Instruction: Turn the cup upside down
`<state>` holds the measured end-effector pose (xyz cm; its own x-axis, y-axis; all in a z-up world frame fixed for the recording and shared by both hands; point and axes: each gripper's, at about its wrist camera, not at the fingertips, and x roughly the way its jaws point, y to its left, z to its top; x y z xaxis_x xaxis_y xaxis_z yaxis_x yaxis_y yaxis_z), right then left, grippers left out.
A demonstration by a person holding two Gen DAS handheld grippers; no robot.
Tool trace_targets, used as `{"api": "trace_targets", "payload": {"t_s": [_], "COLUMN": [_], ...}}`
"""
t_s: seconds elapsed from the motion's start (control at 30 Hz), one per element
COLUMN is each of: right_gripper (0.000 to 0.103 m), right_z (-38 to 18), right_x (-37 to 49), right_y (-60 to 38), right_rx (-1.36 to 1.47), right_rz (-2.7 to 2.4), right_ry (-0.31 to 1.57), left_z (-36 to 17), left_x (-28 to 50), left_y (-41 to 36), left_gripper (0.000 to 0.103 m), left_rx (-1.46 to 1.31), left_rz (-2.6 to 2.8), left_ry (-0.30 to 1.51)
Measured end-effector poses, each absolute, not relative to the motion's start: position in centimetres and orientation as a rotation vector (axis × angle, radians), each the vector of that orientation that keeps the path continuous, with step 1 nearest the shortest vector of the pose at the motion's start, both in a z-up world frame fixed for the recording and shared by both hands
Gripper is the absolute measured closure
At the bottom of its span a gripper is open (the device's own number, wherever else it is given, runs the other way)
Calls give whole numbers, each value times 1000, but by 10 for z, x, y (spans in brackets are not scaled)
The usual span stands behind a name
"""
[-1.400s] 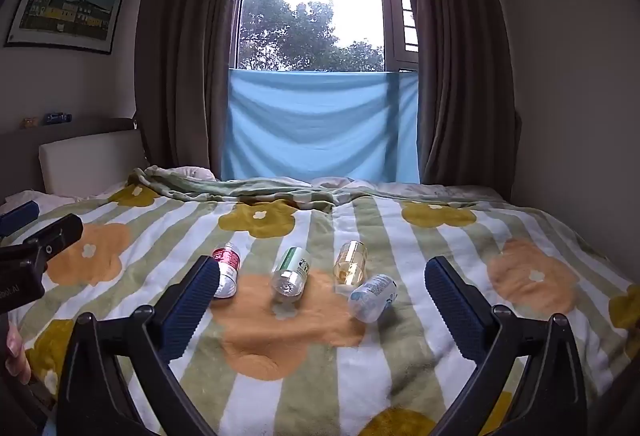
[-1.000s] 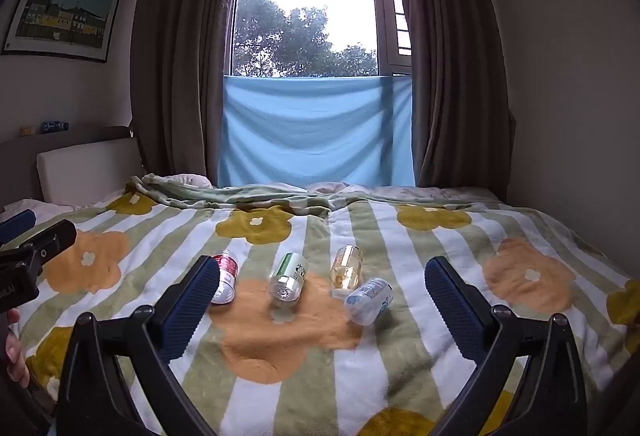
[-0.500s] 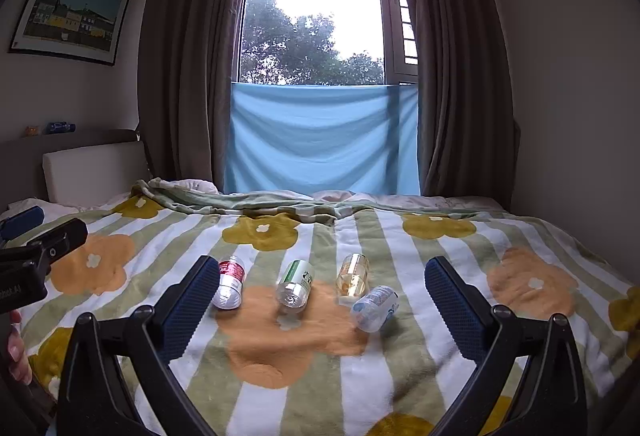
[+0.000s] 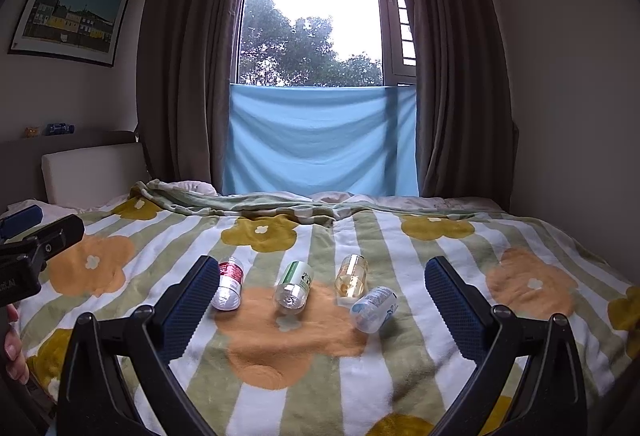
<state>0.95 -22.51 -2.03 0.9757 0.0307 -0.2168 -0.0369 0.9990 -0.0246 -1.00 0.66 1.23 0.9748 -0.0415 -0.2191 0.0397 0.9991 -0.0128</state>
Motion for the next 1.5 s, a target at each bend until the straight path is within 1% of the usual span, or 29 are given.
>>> {"api": "trace_targets", "payload": {"t_s": [1.5], "right_gripper": [1], "right_z": [-24], "right_x": [9], "right_y": [-222], "right_rx": [-22], "right_rz": [26], "right_ry": [229], "left_z": [9], "left_x": [-7], "left_y": [7], "left_gripper": [0], "left_rx": [0], "left_rz": [-45], "left_ry": [248]}}
